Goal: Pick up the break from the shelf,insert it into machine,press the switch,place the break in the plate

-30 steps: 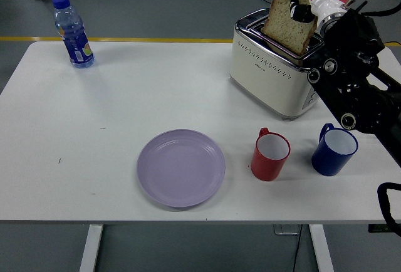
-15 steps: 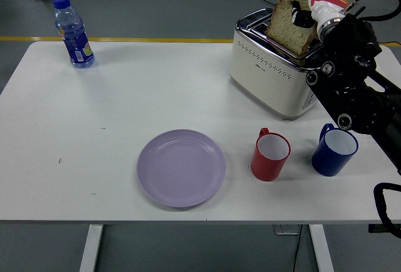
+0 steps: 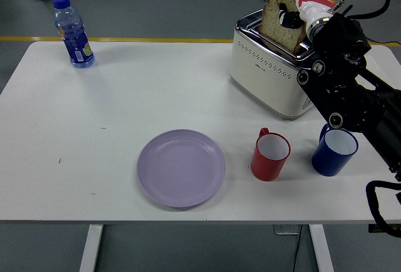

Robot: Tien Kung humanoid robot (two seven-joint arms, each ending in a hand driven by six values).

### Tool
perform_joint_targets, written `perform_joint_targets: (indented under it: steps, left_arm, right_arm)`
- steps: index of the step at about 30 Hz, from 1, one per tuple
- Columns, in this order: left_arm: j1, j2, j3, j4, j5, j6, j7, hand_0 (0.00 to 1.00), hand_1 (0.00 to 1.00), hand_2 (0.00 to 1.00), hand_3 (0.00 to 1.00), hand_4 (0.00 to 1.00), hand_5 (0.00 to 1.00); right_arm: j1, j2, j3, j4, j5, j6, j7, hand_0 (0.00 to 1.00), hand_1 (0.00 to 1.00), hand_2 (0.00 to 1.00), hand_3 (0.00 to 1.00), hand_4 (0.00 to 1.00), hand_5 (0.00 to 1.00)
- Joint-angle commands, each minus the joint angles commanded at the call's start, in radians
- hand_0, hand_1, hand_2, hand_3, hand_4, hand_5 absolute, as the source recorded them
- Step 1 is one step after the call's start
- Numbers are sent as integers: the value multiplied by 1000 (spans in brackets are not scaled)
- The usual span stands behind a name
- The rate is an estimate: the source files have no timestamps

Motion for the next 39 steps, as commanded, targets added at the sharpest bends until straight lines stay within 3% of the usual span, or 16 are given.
perform_joint_targets:
  steps: [3,4,9,10,19,22,26,28,29,34,35,39]
  left_arm:
    - [0,0,0,0,0,0,0,678,703,685,559,283,860]
    - [0,0,-1,0,1,0,0,678,703,685,559,283,859]
    - [1,0,-2,0,3,1,-1,678,703,685,559,283,859]
    - [1,0,-2,0,4,1,-1,678,703,685,559,282,859]
    - [2,-1,-5,0,7,2,0,678,703,685,559,283,858]
    - [4,-1,-5,0,7,2,0,678,703,685,559,283,858]
    - [7,-1,-8,0,11,1,2,678,703,685,558,281,856]
    - [10,0,-5,0,7,1,1,678,703,685,558,281,856]
    - [10,0,-5,0,6,1,0,678,702,685,559,280,856]
    - [15,0,-8,0,10,0,1,678,702,685,559,280,856]
    - [15,0,-7,0,9,0,1,677,701,685,558,281,858]
    - [22,-1,-8,0,2,2,0,677,701,685,558,281,858]
  right_arm:
    - [0,2,1,-5,4,11,1,462,517,568,688,588,83]
    - [1,2,1,-7,5,15,3,658,648,673,780,632,110]
    - [0,2,-1,-8,12,20,15,658,648,673,780,632,110]
    - [0,2,-2,-8,14,18,20,766,749,789,869,683,153]
    - [-3,-7,4,11,12,-1,27,786,771,823,887,706,175]
    - [-13,-30,12,56,15,-13,28,786,771,823,887,706,175]
    - [-38,-73,16,137,47,-69,35,790,778,830,894,725,199]
    - [-58,-99,19,189,77,-124,28,790,778,830,894,725,199]
    - [-61,-103,19,201,82,-141,26,742,711,762,850,590,153]
    - [-143,-198,41,343,202,-250,15,742,711,762,850,590,153]
    - [-150,-209,43,362,215,-254,15,375,331,419,752,325,2]
    - [-256,-315,84,499,267,-268,7,375,331,419,752,325,2]
